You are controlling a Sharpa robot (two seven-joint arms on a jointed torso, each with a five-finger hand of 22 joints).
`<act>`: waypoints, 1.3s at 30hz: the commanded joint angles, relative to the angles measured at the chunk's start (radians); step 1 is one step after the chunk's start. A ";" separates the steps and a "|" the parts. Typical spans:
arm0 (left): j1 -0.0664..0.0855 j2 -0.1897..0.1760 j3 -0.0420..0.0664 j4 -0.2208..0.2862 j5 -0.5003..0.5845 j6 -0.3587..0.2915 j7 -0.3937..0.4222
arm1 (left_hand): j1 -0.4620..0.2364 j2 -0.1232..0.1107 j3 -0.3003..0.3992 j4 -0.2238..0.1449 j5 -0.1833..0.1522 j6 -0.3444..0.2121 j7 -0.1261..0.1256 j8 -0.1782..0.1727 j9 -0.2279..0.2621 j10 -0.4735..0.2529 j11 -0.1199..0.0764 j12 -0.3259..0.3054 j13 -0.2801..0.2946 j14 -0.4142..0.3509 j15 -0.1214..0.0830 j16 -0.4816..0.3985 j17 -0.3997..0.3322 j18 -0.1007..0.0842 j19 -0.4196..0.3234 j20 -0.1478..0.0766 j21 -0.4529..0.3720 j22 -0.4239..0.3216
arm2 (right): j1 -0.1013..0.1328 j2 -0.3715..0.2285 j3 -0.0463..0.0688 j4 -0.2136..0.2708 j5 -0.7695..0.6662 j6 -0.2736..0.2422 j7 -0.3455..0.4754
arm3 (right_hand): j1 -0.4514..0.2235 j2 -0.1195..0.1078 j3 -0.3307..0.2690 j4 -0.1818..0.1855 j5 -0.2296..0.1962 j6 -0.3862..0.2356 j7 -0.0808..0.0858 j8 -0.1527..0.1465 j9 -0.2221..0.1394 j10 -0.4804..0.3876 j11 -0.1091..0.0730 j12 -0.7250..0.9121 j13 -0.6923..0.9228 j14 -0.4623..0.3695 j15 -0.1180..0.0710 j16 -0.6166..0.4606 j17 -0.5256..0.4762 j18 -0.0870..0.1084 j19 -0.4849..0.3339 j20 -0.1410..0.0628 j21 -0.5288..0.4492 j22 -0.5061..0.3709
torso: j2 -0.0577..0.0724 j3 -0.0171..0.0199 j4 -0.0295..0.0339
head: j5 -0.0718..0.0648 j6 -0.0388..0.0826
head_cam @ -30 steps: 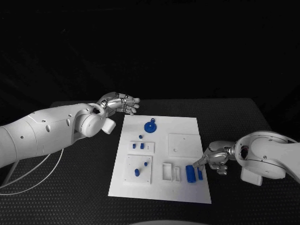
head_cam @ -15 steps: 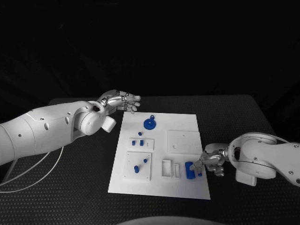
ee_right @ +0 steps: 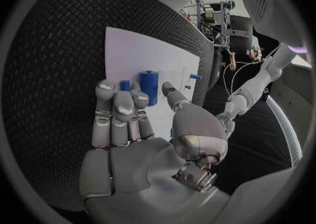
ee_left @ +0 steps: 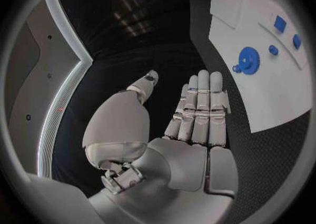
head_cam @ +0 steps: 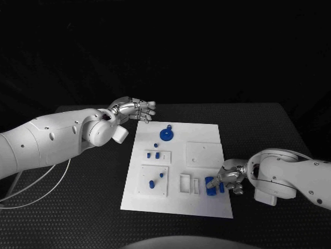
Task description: Assemble the parts on the task board
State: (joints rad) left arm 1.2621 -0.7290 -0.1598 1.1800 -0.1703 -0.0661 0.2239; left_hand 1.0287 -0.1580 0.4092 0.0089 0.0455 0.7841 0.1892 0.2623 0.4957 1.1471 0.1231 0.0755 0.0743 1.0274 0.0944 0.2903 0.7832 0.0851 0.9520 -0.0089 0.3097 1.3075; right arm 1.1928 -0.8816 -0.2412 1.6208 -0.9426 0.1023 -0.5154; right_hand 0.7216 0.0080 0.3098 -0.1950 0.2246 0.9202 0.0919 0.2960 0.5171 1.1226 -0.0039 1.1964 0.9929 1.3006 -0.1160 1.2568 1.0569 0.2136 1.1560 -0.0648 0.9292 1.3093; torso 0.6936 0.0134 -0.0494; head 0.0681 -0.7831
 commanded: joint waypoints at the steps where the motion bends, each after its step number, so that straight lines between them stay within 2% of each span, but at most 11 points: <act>1: 0.000 0.001 0.001 0.000 0.002 0.025 -0.004 | -0.014 -0.003 0.000 0.015 0.004 0.001 0.008 0.001 0.000 -0.002 0.007 -0.002 0.001 -0.005 -0.002 -0.003 0.002 0.028 -0.005 0.001 0.006 0.024 | 0.000 0.012 0.001 -0.014 -0.033 -0.005 0.008 | -0.002 0.000 0.004 -0.006 0.005 0.015 0.016 -0.004 -0.001 0.005 -0.001 0.001 0.002 0.001 0.003 0.006 0.001 0.048 -0.003 -0.006 0.006 0.020 | -0.001 -0.0001 -0.0006 | 0.001 -0.004; 7: 0.000 0.001 0.001 0.001 0.001 0.029 -0.005 | -0.018 -0.005 0.000 0.027 0.004 0.000 0.008 0.002 0.001 -0.002 0.007 -0.002 0.001 -0.005 -0.002 -0.003 0.002 0.028 -0.006 0.001 0.007 0.024 | -0.013 0.041 0.000 -0.031 -0.044 -0.008 0.010 | 0.000 -0.001 0.007 -0.010 0.005 0.018 0.016 -0.004 -0.001 0.006 -0.002 0.000 0.004 0.001 0.003 0.006 0.002 0.048 -0.003 -0.006 0.008 0.020 | -0.001 -0.0016 0.0013 | -0.002 -0.004; 13: 0.000 -0.001 0.001 0.003 0.001 0.035 -0.007 | -0.019 -0.005 0.000 0.032 0.004 0.000 0.008 0.002 0.001 -0.002 0.007 -0.002 0.001 -0.006 -0.002 -0.003 0.003 0.029 -0.007 0.001 0.008 0.024 | -0.035 0.064 0.000 -0.042 -0.053 -0.016 0.003 | 0.000 0.001 0.010 -0.011 0.006 0.020 0.015 -0.005 -0.001 0.007 -0.002 -0.001 0.005 0.001 0.003 0.006 0.002 0.048 -0.004 -0.005 0.009 0.020 | -0.002 -0.0014 -0.0007 | 0.002 -0.003; 17: 0.000 -0.003 0.001 0.004 0.001 0.038 -0.008 | -0.019 -0.004 0.000 0.034 0.004 -0.001 0.008 0.002 0.001 -0.002 0.007 -0.002 0.001 -0.006 -0.002 -0.003 0.003 0.029 -0.007 0.001 0.008 0.024 | -0.042 0.076 0.000 -0.055 -0.067 -0.017 -0.005 | -0.001 0.000 0.011 -0.012 0.007 0.021 0.015 -0.004 -0.001 0.007 -0.002 -0.002 0.006 0.001 0.003 0.006 0.003 0.048 -0.004 -0.004 0.010 0.019 | -0.002 -0.0026 0.0001 | 0.001 -0.003; 21: 0.000 -0.004 0.001 0.007 -0.002 0.040 -0.010 | -0.019 -0.004 0.000 0.035 0.004 -0.001 0.008 0.002 0.001 -0.002 0.007 -0.002 0.001 -0.006 -0.002 -0.003 0.003 0.029 -0.008 0.001 0.008 0.024 | -0.046 0.086 0.000 -0.060 -0.083 -0.008 -0.011 | 0.000 -0.003 0.014 -0.016 0.005 0.023 0.015 -0.004 -0.001 0.008 -0.002 -0.003 0.007 0.002 0.003 0.006 0.003 0.048 -0.005 -0.004 0.012 0.019 | -0.001 -0.0023 0.0005 | 0.002 -0.006; 30: 0.001 -0.005 0.001 0.009 -0.007 0.043 -0.016 | -0.020 -0.005 -0.001 0.038 0.004 -0.001 0.008 0.003 0.001 -0.002 0.008 -0.002 0.001 -0.006 -0.002 -0.003 0.003 0.029 -0.008 0.001 0.008 0.024 | -0.054 0.098 -0.001 -0.054 -0.071 -0.028 -0.010 | -0.003 -0.008 0.016 -0.021 -0.001 0.027 0.014 -0.005 -0.001 0.010 -0.002 -0.005 0.009 0.002 0.002 0.005 0.004 0.048 -0.006 -0.002 0.014 0.019 | -0.002 -0.0018 -0.0006 | 0.003 -0.008; 33: 0.001 -0.006 0.001 0.009 -0.009 0.044 -0.018 | -0.019 -0.006 -0.001 0.039 0.004 -0.001 0.008 0.003 0.001 -0.002 0.008 -0.002 0.001 -0.006 -0.002 -0.003 0.003 0.029 -0.008 0.001 0.009 0.024 | -0.054 0.101 -0.001 -0.052 -0.070 -0.025 -0.010 | 0.002 -0.016 0.020 -0.031 -0.002 0.027 0.014 -0.007 -0.002 0.011 -0.003 -0.007 0.011 0.003 0.002 0.004 0.004 0.048 -0.006 -0.001 0.017 0.018 | -0.002 -0.0013 -0.0003 | 0.002 -0.009; 36: 0.001 -0.007 0.001 0.009 -0.010 0.043 -0.019 | -0.019 -0.007 -0.002 0.040 0.004 -0.002 0.008 0.003 0.001 -0.002 0.010 -0.002 0.001 -0.006 -0.002 -0.003 0.003 0.029 -0.008 0.001 0.009 0.024 | -0.054 0.103 -0.001 -0.052 -0.083 -0.023 -0.013 | 0.000 -0.034 0.021 -0.039 -0.003 0.025 0.015 -0.010 -0.003 0.011 -0.002 -0.010 0.014 0.003 0.002 0.003 0.005 0.048 -0.007 0.000 0.018 0.017 | -0.001 -0.0019 0.0001 | 0.002 -0.011; 39: 0.001 -0.008 0.001 0.011 -0.011 0.045 -0.020 | -0.019 -0.007 -0.002 0.041 0.004 -0.002 0.008 0.003 0.001 -0.002 0.010 -0.002 0.001 -0.006 -0.002 -0.003 0.003 0.029 -0.008 0.001 0.009 0.024 | -0.054 0.105 -0.001 -0.053 -0.110 -0.028 -0.017 | -0.002 -0.040 0.022 -0.041 -0.004 0.025 0.015 -0.011 -0.003 0.011 -0.002 -0.010 0.015 0.003 0.003 0.002 0.005 0.048 -0.007 0.000 0.018 0.017 | -0.002 -0.0020 -0.0004 | 0.003 -0.011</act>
State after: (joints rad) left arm 1.2622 -0.7375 -0.1597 1.1866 -0.1745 -0.0390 0.2024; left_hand 1.0157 -0.1632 0.4089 0.0440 0.0455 0.7807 0.1926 0.2624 0.4959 1.1433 0.1269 0.0755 0.0743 1.0274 0.0943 0.2903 0.7851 0.0850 0.9521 -0.0086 0.3133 1.3077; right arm 1.1539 -0.7853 -0.2323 1.5696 -1.0097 0.0709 -0.5140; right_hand 0.7203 -0.0226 0.3319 -0.2310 0.2246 0.9557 0.1070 0.2985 0.6639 1.1285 -0.0054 1.1913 1.0063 1.3019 -0.1137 1.2568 1.0606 0.2089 1.1534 -0.0663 0.9443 1.3093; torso 0.6918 0.0115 -0.0497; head 0.0704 -0.7937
